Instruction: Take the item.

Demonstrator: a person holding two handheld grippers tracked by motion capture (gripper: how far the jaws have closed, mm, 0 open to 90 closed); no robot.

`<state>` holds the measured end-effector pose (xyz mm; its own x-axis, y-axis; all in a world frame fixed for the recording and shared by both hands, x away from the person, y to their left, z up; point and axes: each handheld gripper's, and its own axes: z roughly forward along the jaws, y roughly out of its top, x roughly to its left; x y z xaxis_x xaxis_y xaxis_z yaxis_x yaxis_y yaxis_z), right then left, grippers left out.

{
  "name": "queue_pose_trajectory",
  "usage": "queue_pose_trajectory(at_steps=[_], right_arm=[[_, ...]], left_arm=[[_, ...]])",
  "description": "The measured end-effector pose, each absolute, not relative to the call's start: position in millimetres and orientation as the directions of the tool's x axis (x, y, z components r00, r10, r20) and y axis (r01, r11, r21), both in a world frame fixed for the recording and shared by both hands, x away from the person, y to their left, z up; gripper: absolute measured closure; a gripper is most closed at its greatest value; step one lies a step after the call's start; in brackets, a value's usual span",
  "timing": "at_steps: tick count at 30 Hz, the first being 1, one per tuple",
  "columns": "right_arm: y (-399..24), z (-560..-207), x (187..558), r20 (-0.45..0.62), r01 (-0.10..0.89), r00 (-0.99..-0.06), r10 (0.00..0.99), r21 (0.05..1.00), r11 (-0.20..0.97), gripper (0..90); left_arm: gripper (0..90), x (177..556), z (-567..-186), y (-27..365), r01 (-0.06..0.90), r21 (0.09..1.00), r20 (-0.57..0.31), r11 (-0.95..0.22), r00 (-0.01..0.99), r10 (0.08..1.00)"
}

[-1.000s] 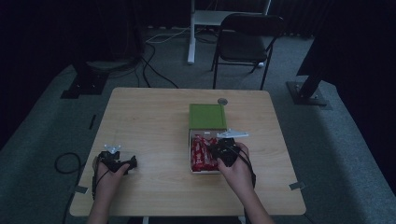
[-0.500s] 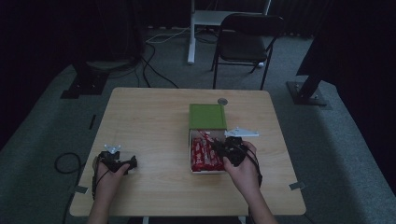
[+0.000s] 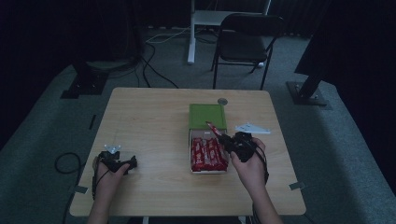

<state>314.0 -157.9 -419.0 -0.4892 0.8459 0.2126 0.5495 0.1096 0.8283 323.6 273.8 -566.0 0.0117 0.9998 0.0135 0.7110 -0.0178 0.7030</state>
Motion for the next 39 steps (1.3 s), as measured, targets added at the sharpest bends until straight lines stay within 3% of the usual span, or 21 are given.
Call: queue_pose_trajectory(at_steps=[14,39], right_arm=[[-199,-420,322,0.202,0.525,-0.382,0.902,0.851,0.031,81.8],[-275,-451,331,0.139,0.495,-0.158,0.978,0.868,-0.044,81.8]], left_arm=[[2.5,324,-566,274,0.711,0.703,0.014,-0.018,0.012,1.0],[2.5,324,-566,274,0.711,0.703,0.014,-0.018,0.012,1.0]])
